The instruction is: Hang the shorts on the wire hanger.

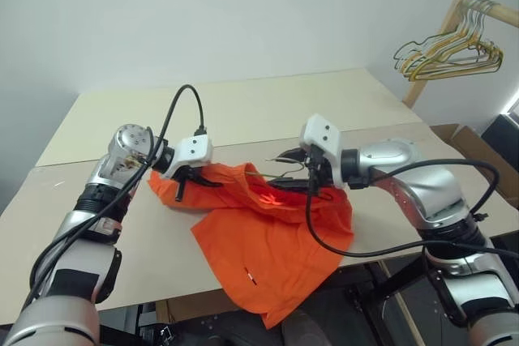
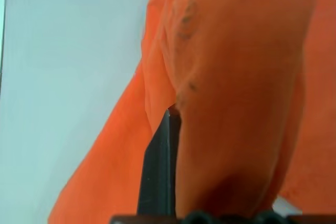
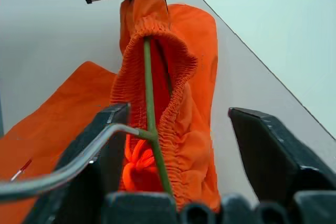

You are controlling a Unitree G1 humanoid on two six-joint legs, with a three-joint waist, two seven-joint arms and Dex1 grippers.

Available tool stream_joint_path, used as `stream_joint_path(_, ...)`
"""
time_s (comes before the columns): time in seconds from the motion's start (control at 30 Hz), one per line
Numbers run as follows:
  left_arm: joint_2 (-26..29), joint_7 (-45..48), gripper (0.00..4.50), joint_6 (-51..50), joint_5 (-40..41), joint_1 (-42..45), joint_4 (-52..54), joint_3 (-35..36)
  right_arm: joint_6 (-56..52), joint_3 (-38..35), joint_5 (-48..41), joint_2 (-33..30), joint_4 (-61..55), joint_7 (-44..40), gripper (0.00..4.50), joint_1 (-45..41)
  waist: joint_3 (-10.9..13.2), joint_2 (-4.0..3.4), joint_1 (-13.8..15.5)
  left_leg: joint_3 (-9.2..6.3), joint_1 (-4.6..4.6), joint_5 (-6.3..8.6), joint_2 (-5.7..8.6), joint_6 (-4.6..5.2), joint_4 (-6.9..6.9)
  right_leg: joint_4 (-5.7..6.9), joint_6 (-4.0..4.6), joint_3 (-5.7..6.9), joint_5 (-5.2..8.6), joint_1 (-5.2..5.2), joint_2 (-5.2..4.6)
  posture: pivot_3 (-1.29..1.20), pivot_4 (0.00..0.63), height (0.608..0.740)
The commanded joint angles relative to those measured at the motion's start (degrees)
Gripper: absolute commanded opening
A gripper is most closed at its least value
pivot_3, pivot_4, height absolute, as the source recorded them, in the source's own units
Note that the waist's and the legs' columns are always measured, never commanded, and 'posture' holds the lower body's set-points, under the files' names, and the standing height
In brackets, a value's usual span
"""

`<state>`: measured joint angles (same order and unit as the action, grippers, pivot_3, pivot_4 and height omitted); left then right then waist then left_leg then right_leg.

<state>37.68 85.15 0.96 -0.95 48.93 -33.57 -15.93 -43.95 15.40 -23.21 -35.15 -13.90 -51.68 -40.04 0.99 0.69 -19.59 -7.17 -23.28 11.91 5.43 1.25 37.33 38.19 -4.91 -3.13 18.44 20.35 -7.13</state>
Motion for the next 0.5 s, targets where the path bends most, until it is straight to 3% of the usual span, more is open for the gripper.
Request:
stream_joint_path(0.03,0.94,-0.15,0.0,0.07,0.05,1.69,1.1,0.92,3.2,-1.97,0.33,0.55,-0.29,-0.47,2.18,-0.24,0.0,0.0,0.01,0.0,0.0,0.0,0.0,0.0,0.0,0.01,0.0,0.0,0.0,0.0,0.0,-0.3,0.0,0.74)
stream_joint_path(0.23,0.99,0.01,0.0,0.16,0.7,1.91,1.31,1.44,7.8,-1.45,1.56,0.79,1.09,-2.12,0.02,1.0,0.0,0.0,0.0,-0.01,0.03,0.0,0.0,0.0,0.0,0.02,0.0,0.0,0.0,0.0,0.02,-0.3,0.0,0.74)
stream_joint_path(0.4,0.75,-0.02,0.0,0.88,2.43,1.53,1.71,2.93,13.37,-1.58,3.24,0.67,2.7,-4.25,0.02,2.05,0.0,0.0,0.01,-0.01,0.02,0.0,0.0,0.0,0.0,0.02,0.0,0.0,0.0,0.0,0.02,-0.29,0.0,0.74)
stream_joint_path(0.5,0.81,0.79,0.8,-0.5,4.39,1.49,2.3,4.27,16.16,-1.58,4.24,-0.14,3.89,-6.12,0.0,1.96,0.0,0.0,0.0,0.0,0.03,0.0,0.0,0.0,0.0,0.02,0.0,0.0,0.0,0.0,0.04,-0.29,0.0,0.74)
